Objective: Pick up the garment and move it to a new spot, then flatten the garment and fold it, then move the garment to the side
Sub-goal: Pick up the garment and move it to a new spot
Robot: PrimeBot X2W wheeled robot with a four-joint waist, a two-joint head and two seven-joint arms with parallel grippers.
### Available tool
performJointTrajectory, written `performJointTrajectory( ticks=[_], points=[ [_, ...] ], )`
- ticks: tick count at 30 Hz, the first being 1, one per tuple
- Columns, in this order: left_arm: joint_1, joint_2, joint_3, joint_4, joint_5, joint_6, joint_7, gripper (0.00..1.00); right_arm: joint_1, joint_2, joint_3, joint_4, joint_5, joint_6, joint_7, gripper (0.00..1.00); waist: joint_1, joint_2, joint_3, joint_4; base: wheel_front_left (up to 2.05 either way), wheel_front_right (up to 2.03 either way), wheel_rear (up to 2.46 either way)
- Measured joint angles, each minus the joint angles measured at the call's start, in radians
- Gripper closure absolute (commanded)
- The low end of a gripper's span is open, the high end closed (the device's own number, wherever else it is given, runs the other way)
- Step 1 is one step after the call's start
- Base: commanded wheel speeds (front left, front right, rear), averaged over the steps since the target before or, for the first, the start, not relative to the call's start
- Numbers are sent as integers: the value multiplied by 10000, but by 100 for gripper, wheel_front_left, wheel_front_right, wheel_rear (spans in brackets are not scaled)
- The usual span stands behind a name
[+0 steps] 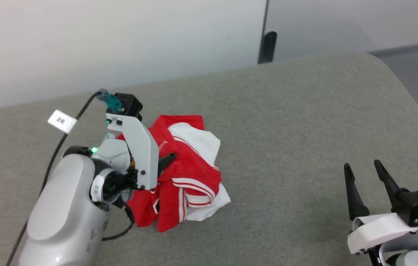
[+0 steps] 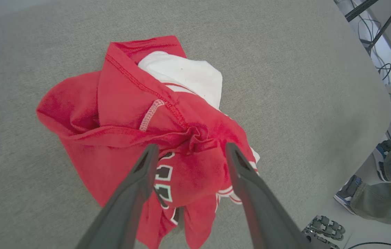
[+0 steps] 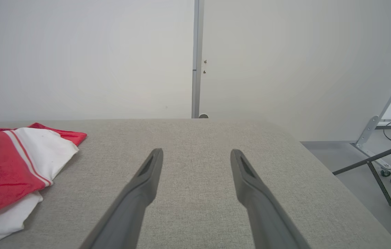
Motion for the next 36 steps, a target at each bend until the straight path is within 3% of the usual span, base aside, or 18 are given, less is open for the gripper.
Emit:
performJointTrajectory(
  ticks=[9, 19, 27, 36],
  points=[
    [877, 334, 297, -1407, 174, -219, -1693, 0, 365, -69, 255, -314, -44, 0, 4, 0, 0, 0, -679, 773, 0, 0, 0],
    [2660, 217, 1149, -2343, 188, -426, -5218, 0, 599, -132, 581, -134, -31, 0, -236, 0, 0, 0, -1187, 1614, 0, 0, 0],
    [4080, 656, 1099, -2520, 646, -704, -8295, 0, 744, -293, 635, 81, -98, 0, -451, 0, 0, 0, -1450, 2169, 0, 0, 0],
    [5539, 997, 1379, -1875, 1557, -698, -11403, 0, 925, -627, 750, 194, -399, 0, -798, 0, 0, 0, -1647, 2495, 0, 0, 0]
  ],
)
